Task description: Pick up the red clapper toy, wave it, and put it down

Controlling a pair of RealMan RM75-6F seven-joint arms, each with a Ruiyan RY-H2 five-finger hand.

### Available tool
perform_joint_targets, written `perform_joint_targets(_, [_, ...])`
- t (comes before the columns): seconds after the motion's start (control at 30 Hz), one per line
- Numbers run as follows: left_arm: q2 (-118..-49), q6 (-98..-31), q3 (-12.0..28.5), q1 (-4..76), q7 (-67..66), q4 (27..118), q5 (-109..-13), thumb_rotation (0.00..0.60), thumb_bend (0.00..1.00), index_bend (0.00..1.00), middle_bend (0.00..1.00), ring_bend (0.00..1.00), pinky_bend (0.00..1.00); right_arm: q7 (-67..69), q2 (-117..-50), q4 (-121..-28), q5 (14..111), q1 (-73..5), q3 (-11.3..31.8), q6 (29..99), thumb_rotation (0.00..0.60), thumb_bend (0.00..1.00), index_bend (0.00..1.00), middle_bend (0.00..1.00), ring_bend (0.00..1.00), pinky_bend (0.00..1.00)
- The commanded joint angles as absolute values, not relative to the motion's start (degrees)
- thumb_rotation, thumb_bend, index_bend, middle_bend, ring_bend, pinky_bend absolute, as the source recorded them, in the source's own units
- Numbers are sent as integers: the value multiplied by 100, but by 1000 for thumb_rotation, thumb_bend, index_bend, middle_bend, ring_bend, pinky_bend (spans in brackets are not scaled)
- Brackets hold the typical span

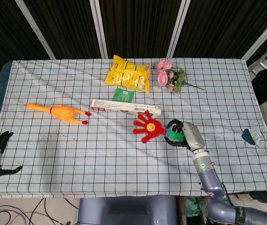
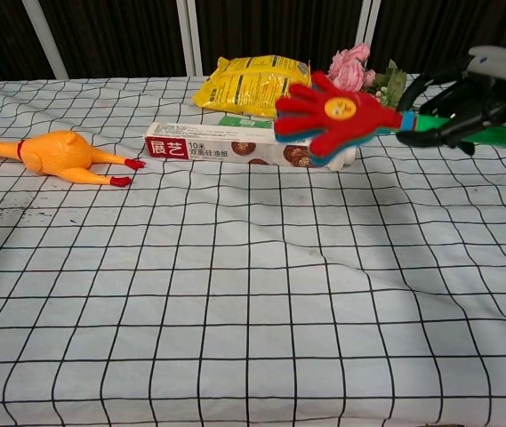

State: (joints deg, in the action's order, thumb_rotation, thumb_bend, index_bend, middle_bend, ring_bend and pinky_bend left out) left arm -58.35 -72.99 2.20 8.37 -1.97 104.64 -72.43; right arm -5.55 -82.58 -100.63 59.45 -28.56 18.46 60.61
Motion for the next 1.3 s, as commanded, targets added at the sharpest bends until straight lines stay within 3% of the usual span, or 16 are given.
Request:
perform_joint_targets(0.03, [-5836,-7300,217,836,-199,10464,-7246,600,0,0,0,0,0,-1845,-8208,-9511,5831,-3216,1184,6002,600,469,821,714,709,743])
perform_joint_targets(0.47, [-5821,-7289,222,839,-164,10464,-7237,600,0,0,0,0,0,-1712,-8745,-8810,5456,-3319,1159,5871,600,467,821,710,705,735])
perform_joint_targets(0.6, [-5821,-7276,220,845,-170,10465,-7231,600,0,0,0,0,0,-1752,-8816,-8636,5555,-3315,1132,5981,600,433,807,641,647,639])
perform_joint_targets(0.67, [-5820,-7271,218,847,-178,10468,-7226,600,0,0,0,0,0,-1834,-8845,-8551,5556,-3311,1100,6023,600,376,719,540,546,519])
perform_joint_targets(0.73, [-5826,-7269,216,849,-194,10468,-7220,600,0,0,0,0,0,-2049,-8887,-8453,5493,-3319,1050,6072,600,288,570,394,384,346])
perform_joint_targets(0.83, [-5827,-7273,219,848,-203,10472,-7212,600,0,0,0,0,0,-2257,-8910,-8412,5414,-3331,1015,6104,600,197,411,255,235,205])
perform_joint_targets(1.0, [-5829,-7282,222,846,-210,10472,-7204,600,0,0,0,0,0,-2515,-8953,-8409,5247,-3312,997,6206,600,115,219,106,101,158])
perform_joint_targets(1.1, [-5831,-7283,218,845,-216,10470,-7206,600,0,0,0,0,0,-2595,-8945,-8449,5196,-3287,987,6259,600,101,133,65,86,157])
perform_joint_targets(1.3, [-5842,-7322,220,834,-237,10458,-7222,600,0,0,0,0,0,-2678,-8614,-8784,5378,-3008,748,6584,600,96,84,55,85,158])
